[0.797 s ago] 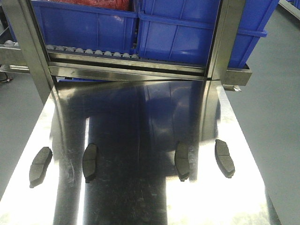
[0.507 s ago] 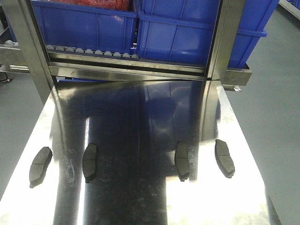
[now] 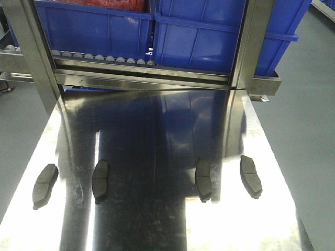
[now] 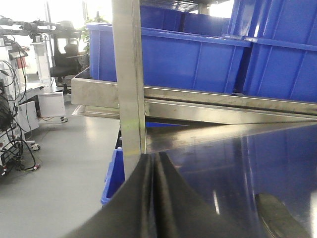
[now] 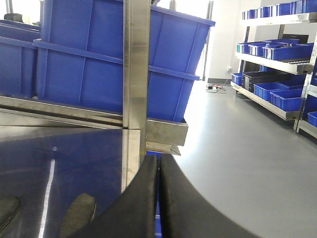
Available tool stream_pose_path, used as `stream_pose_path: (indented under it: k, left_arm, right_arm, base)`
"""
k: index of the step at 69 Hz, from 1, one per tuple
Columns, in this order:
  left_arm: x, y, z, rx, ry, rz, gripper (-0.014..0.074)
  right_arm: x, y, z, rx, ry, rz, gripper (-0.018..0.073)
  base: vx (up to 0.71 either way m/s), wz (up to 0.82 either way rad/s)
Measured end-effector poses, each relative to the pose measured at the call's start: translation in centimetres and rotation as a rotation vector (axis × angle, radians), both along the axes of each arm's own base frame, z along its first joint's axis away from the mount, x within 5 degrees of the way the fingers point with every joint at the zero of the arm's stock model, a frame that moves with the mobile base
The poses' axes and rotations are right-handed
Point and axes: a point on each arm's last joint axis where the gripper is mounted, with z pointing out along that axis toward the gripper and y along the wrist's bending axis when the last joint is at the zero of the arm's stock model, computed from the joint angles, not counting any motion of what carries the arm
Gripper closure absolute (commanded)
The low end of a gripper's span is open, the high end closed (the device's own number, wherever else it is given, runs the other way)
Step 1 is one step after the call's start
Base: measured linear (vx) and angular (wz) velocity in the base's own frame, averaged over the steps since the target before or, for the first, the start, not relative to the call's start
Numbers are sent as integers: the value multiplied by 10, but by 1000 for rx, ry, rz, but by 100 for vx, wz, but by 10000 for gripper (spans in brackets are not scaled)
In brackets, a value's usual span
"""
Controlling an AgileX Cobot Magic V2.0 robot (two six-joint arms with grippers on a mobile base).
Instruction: Move and align brake pads A on conveyor
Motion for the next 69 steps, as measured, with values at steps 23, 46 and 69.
stream_pose_path:
  k: [23, 46, 69]
  left_arm:
    - [0, 0, 0, 0, 0, 0, 602]
    - [-1, -1, 12, 20, -131, -12, 602]
    - [10, 0, 67, -11, -3, 3, 602]
  right_arm:
    - [0, 0, 0, 0, 0, 0, 569]
    - [0, 0, 0, 0, 0, 0, 569]
    - [0, 0, 0, 0, 0, 0, 569]
  base:
    - [0, 0]
    - [0, 0]
    - [0, 0]
